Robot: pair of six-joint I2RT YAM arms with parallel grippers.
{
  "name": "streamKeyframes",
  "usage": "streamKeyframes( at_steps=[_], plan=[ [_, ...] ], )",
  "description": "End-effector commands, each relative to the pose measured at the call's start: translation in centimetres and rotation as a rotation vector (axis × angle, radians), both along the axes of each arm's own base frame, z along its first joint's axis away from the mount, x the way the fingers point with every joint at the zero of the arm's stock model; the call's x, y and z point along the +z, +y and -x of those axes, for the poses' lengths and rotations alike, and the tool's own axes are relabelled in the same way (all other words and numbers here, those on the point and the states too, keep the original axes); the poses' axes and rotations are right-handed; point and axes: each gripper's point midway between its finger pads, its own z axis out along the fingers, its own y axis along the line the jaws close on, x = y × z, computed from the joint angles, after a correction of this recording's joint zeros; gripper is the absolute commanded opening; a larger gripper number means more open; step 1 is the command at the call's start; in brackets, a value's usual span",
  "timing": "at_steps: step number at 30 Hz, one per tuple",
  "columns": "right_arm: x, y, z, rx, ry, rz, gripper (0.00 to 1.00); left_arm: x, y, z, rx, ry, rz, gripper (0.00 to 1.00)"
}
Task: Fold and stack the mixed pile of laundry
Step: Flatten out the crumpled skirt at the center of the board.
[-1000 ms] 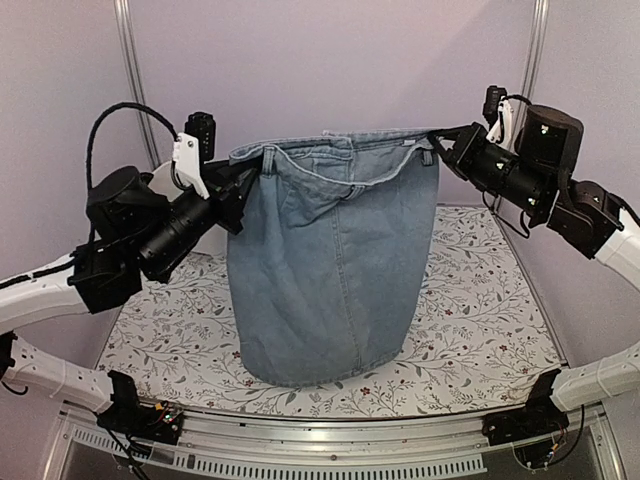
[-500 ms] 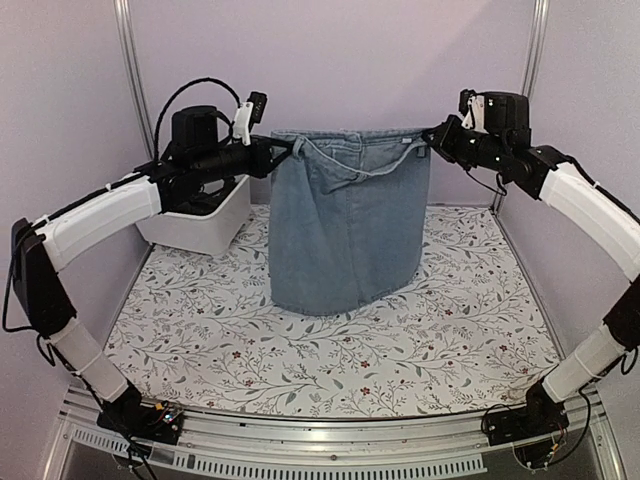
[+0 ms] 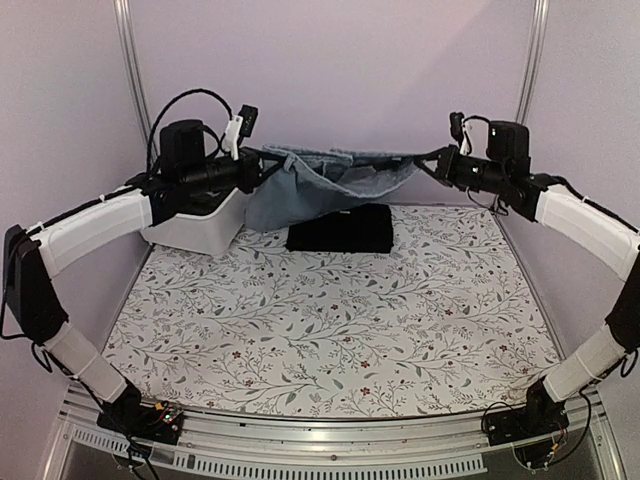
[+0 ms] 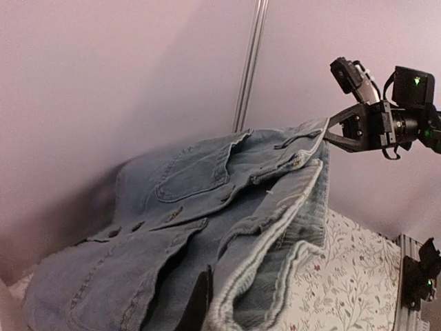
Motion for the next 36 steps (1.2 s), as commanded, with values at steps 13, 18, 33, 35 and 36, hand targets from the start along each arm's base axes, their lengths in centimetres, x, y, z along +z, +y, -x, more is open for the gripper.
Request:
streamKeyframes(
  at_steps=[13, 18, 33, 35, 36],
  plan=[
    [-27.6, -5.4, 23.1, -0.006, 0.759, 0.005, 0.74, -25.6, -1.9, 24.8, -0.204, 0.438, -0.351, 0.56],
    [-24.6, -6.3, 26.5, -0.004, 0.736, -0.055, 0.99, -23.2, -1.9, 26.2, -0.216, 0.384, -0.289, 0.62],
    [-23.7, 2.8, 21.4, 0.311, 0.505, 0.185, 0.75, -25.7, 1.8, 14.2, 0.166, 0.679, -0.187, 0.61],
    [-24.8, 4.4, 21.5, 0.359, 0.519, 0.224, 0.75, -27.3, 3.4, 12.8, 0.236, 0.713, -0.220, 0.59],
    [-25.8, 5.3, 21.5, 0.380, 0.531, 0.240, 0.74, -27.9, 4.1, 12.1, 0.267, 0.729, -0.227, 0.58]
  ],
)
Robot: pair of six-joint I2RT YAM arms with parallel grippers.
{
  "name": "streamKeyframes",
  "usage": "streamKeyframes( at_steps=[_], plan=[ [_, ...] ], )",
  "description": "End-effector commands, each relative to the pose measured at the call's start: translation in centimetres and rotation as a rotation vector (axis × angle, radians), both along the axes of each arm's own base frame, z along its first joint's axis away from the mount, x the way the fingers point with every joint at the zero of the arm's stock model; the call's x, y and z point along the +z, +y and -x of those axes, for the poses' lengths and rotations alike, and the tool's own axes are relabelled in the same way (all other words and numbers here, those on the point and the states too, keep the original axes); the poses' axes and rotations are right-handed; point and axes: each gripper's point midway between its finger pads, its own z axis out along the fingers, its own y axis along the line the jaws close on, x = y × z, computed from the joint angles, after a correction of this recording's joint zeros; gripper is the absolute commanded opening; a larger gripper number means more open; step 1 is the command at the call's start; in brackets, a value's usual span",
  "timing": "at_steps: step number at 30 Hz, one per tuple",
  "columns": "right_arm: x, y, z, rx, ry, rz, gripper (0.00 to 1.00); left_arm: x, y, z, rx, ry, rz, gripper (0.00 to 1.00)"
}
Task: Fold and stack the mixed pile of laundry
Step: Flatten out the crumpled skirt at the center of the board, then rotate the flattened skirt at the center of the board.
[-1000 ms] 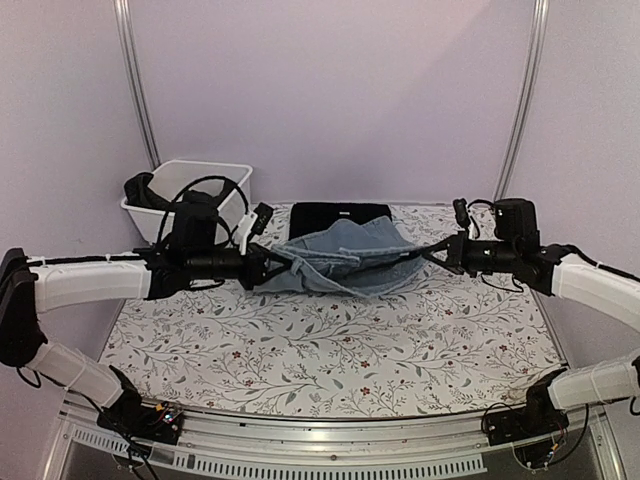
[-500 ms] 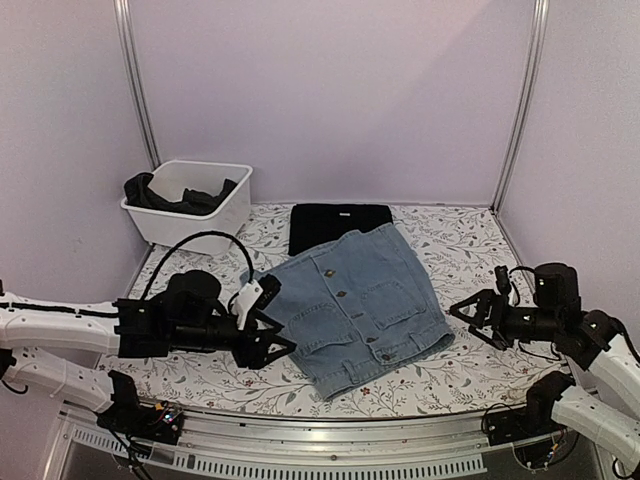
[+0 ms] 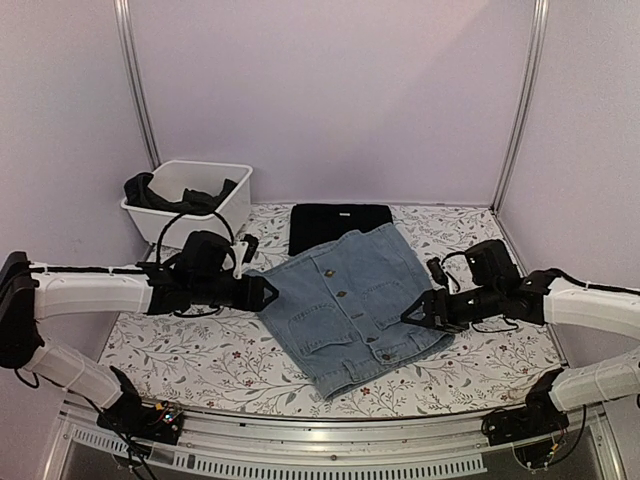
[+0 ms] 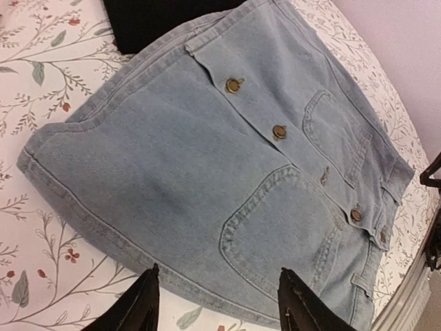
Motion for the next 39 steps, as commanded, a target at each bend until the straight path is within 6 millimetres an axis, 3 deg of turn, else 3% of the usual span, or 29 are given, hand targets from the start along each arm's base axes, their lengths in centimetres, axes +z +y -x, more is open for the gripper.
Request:
streamKeyframes(
  at_steps=[1, 5, 10, 13, 16, 19, 21, 25, 28, 30, 33, 36, 39],
  plan=[
    [0.7, 4.4, -1.3, 0.138, -0.121, -0.020, 0.73, -2.0, 2.2, -2.4, 0.105, 0.082, -0.015, 0.57],
    [-2.6, 6.8, -1.3, 0.175, -0.070, 0.048, 0.70, -2.6, 3.8, -4.5, 0.159, 0.089, -0.013, 0.55],
    [-5.8, 6.3, -2.5, 0.110, -0.028, 0.128, 0.70, -2.5, 2.7, -6.9, 0.112, 0.045, -0.056, 0.54],
    [-7.6, 4.8, -2.4, 0.081, 0.038, 0.164, 0.70, -5.1, 2.5, -7.8, 0.109, 0.100, -0.125, 0.51],
    [-10.0, 2.6, -1.5, 0.050, 0.120, 0.201, 0.69, -8.4, 3.0, -7.2, 0.117, 0.186, -0.187, 0.44],
    [-12.0, 1.0, 0.1, 0.039, 0.203, 0.229, 0.68, -10.6, 3.9, -5.2, 0.135, 0.251, -0.217, 0.39],
    [-12.8, 0.2, 1.3, 0.039, 0.246, 0.237, 0.68, -11.6, 4.3, -2.8, 0.131, 0.289, -0.249, 0.38],
    [-12.9, -1.0, 2.6, 0.018, 0.296, 0.234, 0.68, -13.0, 4.8, 3.8, 0.111, 0.385, -0.288, 0.37],
    [-11.6, -2.2, 1.8, -0.025, 0.290, 0.214, 0.68, -13.5, 3.8, 9.4, 0.044, 0.458, -0.301, 0.35],
    [-10.4, -3.3, 0.6, -0.069, 0.275, 0.189, 0.69, -12.4, 2.5, 11.7, -0.025, 0.464, -0.289, 0.34],
    [-7.8, -5.5, -2.2, -0.156, 0.199, 0.185, 0.69, -7.8, 0.5, 11.2, -0.079, 0.375, -0.186, 0.37],
    [-4.8, -6.3, -4.1, -0.204, 0.106, 0.172, 0.69, -2.9, 1.2, 6.1, 0.003, 0.234, -0.143, 0.47],
    [-3.9, -6.7, -4.5, -0.227, 0.081, 0.178, 0.70, 0.0, 3.8, -0.2, 0.111, 0.152, -0.091, 0.55]
  ],
)
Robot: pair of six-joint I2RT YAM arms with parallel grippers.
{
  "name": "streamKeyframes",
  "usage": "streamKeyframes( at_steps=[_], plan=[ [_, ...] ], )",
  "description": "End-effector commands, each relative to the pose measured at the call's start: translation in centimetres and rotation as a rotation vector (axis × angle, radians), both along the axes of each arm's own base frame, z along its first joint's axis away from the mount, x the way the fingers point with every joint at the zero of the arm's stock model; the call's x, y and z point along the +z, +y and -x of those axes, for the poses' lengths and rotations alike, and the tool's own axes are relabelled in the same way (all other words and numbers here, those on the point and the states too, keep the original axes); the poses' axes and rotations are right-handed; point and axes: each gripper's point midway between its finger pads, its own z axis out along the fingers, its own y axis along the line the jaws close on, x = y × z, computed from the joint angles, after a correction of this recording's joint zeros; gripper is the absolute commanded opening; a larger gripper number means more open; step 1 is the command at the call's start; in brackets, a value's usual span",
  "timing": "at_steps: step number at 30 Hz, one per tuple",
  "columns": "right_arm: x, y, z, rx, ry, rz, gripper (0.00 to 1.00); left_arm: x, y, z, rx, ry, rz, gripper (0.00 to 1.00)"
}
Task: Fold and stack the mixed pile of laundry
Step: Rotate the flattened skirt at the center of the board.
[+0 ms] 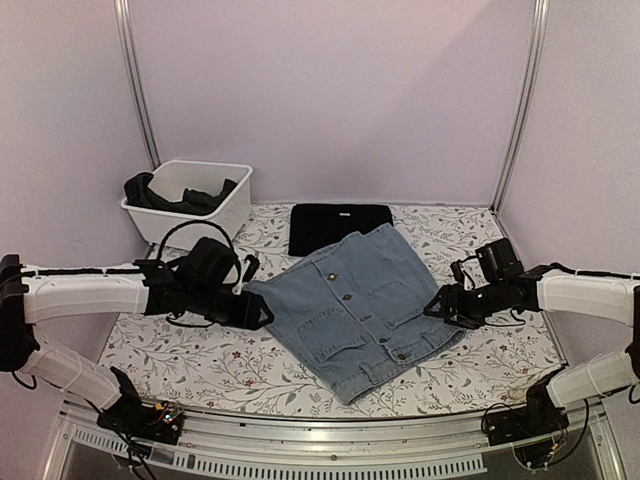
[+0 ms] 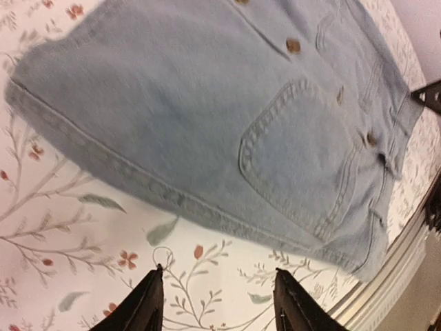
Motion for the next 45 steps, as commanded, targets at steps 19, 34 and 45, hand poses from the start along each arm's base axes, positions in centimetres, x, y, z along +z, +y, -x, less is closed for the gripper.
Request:
streamKeyframes(
  at_steps=[19, 34, 45],
  plan=[
    [-1.0, -6.6, -2.2, -0.258, 0.031, 0.062, 0.97, -4.6, 5.6, -15.1, 0.264, 0.058, 0.097, 0.37],
    [-1.4, -6.1, -3.4, -0.206, 0.056, 0.041, 0.94, -3.0, 5.7, 3.6, 0.434, 0.257, 0.176, 0.00],
    [-1.8, -4.9, -1.8, -0.157, 0.083, -0.036, 0.82, 4.3, 7.2, 0.2, 0.456, 0.008, 0.084, 0.61]
  ],
)
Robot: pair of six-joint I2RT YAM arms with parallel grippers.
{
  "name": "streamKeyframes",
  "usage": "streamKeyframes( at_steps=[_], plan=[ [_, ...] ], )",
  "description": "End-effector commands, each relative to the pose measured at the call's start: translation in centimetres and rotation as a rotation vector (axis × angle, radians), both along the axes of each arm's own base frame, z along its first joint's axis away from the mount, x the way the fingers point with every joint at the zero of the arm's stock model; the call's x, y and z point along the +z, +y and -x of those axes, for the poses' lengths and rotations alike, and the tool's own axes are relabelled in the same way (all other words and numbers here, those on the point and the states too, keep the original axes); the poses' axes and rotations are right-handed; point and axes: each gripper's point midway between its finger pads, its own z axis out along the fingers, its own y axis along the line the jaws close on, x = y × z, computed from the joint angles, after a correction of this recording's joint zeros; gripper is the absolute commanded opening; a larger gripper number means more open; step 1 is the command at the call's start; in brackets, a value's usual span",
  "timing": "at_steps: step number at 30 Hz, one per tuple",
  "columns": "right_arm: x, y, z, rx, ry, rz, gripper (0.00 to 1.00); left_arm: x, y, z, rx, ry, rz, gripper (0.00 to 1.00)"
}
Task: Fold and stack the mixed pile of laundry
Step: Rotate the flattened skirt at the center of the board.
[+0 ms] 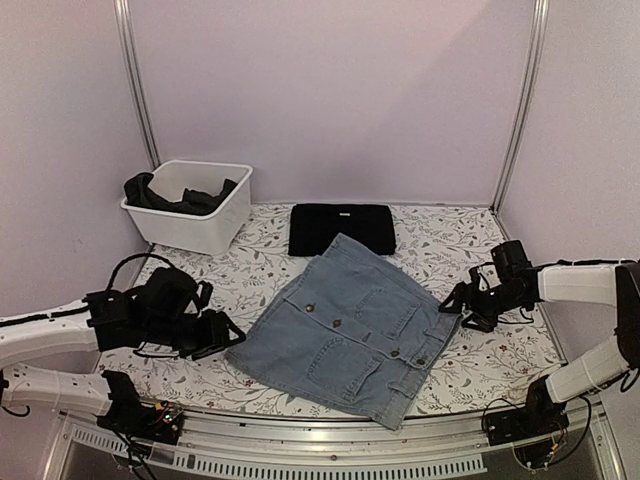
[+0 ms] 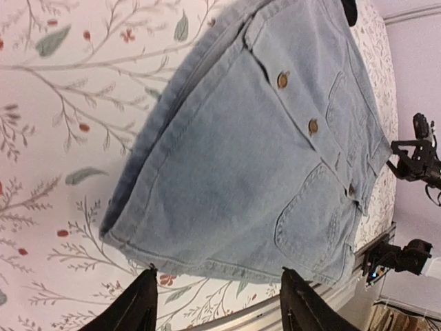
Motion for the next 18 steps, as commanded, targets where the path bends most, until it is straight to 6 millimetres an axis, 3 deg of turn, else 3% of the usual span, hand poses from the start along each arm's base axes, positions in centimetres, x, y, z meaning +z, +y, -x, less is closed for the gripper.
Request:
streamKeyframes(
  at_steps=[1, 6, 7, 9, 11, 14, 18],
  plan=[
    [0.3, 0.5, 0.1, -0.002, -0.024, -0.052, 0.79, 2.5, 1.9, -5.4, 0.069, -0.140, -0.184, 0.61],
    [-1.7, 0.8, -0.6, 0.007, 0.022, -0.049, 0.65, 2.6, 1.7, -9.9, 0.069, -0.208, -0.171, 0.60],
    [-1.8, 0.8, -1.0, 0.008, 0.018, -0.048, 0.57, 2.2, 2.0, -10.5, 0.070, -0.208, -0.177, 0.58],
    [-2.1, 0.8, -2.1, -0.002, 0.013, -0.036, 0.24, 1.0, 2.3, -11.0, 0.057, -0.198, -0.203, 0.42],
    [-2.1, 0.6, -3.4, -0.009, 0.002, -0.012, 0.03, -0.8, 2.4, -10.5, 0.028, -0.163, -0.229, 0.35],
    [-1.6, 0.7, -5.9, 0.004, -0.030, 0.016, 0.00, -3.2, 1.7, -8.7, -0.040, -0.088, -0.206, 0.35],
    [-2.6, 0.7, -9.2, 0.044, -0.043, 0.074, 0.00, -5.2, -0.2, -5.7, -0.134, -0.028, -0.134, 0.44]
  ],
)
